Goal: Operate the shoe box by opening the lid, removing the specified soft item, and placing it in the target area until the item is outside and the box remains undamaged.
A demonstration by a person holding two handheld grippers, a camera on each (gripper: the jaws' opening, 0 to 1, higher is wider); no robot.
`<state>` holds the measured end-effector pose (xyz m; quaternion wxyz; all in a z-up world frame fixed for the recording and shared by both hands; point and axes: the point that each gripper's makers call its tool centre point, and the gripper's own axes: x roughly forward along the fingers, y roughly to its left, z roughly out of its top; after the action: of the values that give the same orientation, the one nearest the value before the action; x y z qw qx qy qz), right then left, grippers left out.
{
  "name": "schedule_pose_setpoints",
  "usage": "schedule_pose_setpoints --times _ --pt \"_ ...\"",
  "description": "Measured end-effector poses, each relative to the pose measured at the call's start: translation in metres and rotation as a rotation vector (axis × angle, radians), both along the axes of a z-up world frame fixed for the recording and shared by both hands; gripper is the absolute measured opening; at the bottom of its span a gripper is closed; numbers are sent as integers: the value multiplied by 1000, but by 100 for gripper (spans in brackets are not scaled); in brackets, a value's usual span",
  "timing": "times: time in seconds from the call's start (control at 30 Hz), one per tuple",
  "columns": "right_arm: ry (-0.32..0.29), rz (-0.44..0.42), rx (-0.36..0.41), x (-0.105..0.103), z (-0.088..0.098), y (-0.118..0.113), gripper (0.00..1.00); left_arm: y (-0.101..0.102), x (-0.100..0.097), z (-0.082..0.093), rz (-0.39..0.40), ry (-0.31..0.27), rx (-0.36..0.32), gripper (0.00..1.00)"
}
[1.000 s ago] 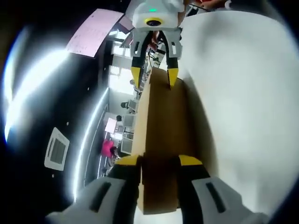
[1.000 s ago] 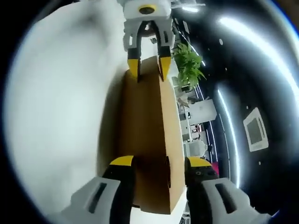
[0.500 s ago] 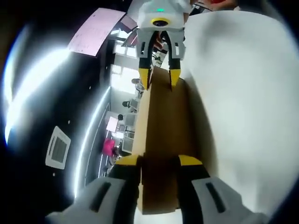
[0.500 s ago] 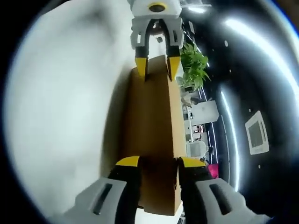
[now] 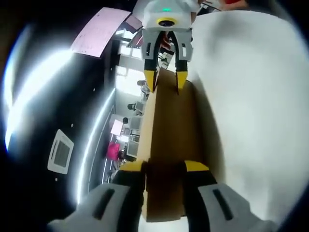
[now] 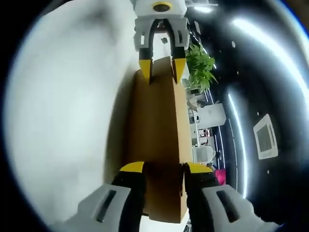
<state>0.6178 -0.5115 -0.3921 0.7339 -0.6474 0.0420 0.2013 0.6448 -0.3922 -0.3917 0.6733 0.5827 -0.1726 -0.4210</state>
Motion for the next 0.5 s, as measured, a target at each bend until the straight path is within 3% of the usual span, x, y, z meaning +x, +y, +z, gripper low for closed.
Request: schedule_pose_setpoints --times 0.5 --pt "-2 4 1 1 1 0 30 1 0 1 28 0 0 30"
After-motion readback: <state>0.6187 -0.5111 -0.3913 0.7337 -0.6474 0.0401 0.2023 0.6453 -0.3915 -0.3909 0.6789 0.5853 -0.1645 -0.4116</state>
